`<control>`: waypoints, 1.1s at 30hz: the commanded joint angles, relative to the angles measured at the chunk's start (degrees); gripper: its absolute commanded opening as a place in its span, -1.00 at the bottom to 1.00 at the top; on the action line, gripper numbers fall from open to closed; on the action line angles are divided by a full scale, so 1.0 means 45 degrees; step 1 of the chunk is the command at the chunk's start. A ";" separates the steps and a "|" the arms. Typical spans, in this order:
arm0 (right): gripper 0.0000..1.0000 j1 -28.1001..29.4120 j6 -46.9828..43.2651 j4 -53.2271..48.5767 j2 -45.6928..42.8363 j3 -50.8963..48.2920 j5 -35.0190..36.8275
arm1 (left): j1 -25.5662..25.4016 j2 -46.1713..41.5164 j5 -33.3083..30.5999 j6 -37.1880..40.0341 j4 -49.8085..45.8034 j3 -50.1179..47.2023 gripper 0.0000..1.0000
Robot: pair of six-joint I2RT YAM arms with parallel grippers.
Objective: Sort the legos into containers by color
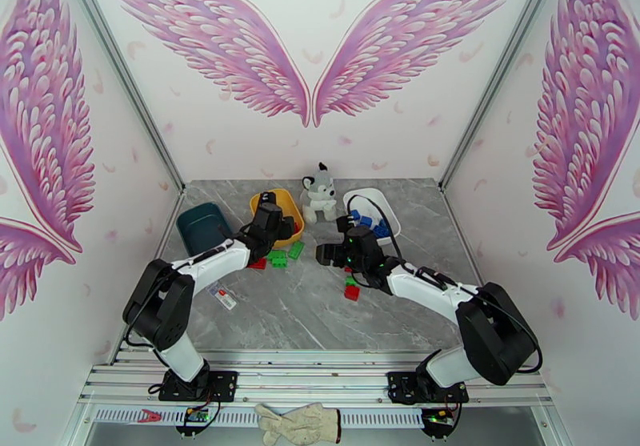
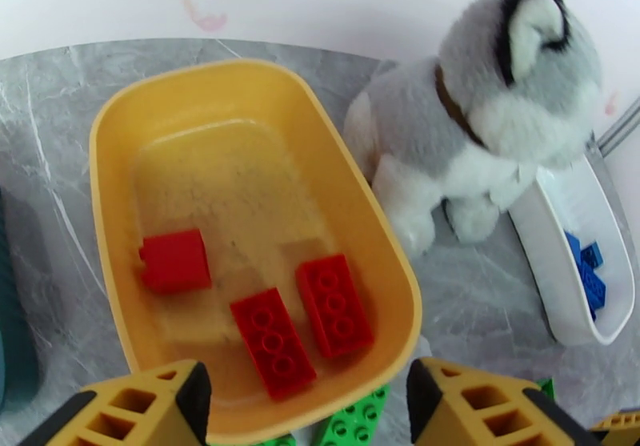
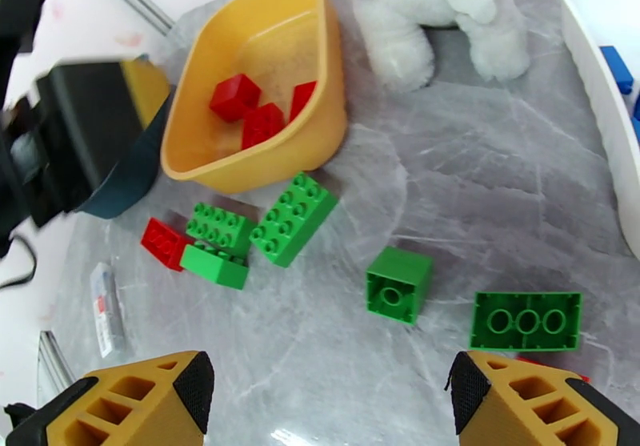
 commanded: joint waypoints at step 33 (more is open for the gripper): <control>1.00 -0.2745 0.1202 -0.1047 -0.2079 -0.1060 0.1094 | -0.7501 0.3708 -0.0304 -0.1125 0.0019 0.1622 0.73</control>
